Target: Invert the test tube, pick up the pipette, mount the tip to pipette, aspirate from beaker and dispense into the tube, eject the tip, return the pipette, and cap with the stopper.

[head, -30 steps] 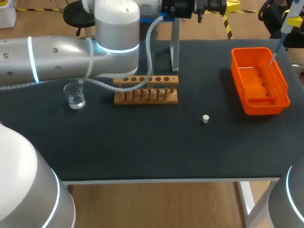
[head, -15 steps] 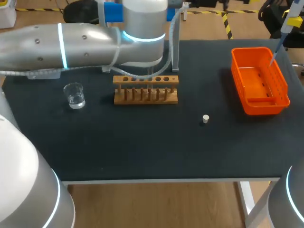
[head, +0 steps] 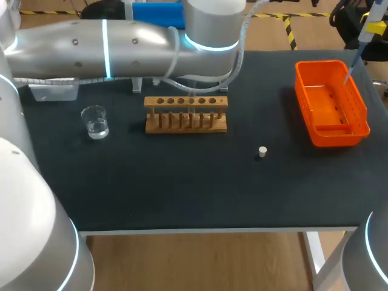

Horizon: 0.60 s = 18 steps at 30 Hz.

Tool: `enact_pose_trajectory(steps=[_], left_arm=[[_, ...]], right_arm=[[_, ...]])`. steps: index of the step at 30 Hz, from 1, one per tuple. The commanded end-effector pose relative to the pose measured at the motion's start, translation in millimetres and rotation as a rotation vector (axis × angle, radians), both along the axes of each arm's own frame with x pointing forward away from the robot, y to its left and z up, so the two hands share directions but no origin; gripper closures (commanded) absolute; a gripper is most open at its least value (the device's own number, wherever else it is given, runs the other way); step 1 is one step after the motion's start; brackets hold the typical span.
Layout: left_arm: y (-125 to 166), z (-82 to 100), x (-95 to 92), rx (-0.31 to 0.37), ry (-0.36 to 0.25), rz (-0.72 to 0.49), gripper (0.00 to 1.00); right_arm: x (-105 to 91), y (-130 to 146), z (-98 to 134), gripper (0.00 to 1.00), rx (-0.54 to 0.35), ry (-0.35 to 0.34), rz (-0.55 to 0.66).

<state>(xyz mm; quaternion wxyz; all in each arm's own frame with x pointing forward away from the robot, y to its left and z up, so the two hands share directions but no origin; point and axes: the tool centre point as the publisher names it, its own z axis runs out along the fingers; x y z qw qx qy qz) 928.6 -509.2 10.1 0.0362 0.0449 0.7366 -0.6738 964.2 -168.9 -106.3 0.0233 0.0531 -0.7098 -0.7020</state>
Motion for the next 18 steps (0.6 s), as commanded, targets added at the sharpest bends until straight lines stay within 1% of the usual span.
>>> enact_pose_trajectory(steps=[1, 8, 13, 18], left_arm=[[-14.3, -2.8, 7.7, -0.034, -0.037, 0.01, 1.0], [-27.2, 0.4, 13.0, -0.054, -0.056, 0.027, 1.0], [-36.2, -0.1, 13.4, -0.067, -0.049, 0.02, 1.0], [-43.5, -5.3, 17.1, -0.088, -0.027, 0.018, 1.0]], right_arm=[[0.3, -0.5, 0.9, 1.0, -0.004, 0.0, 0.002], [0.3, -0.5, 0.9, 1.0, -0.004, 0.0, 0.002], [0.3, -0.5, 0.9, 1.0, -0.004, 0.0, 0.002], [0.3, -0.5, 0.9, 1.0, -0.004, 0.0, 0.002]])
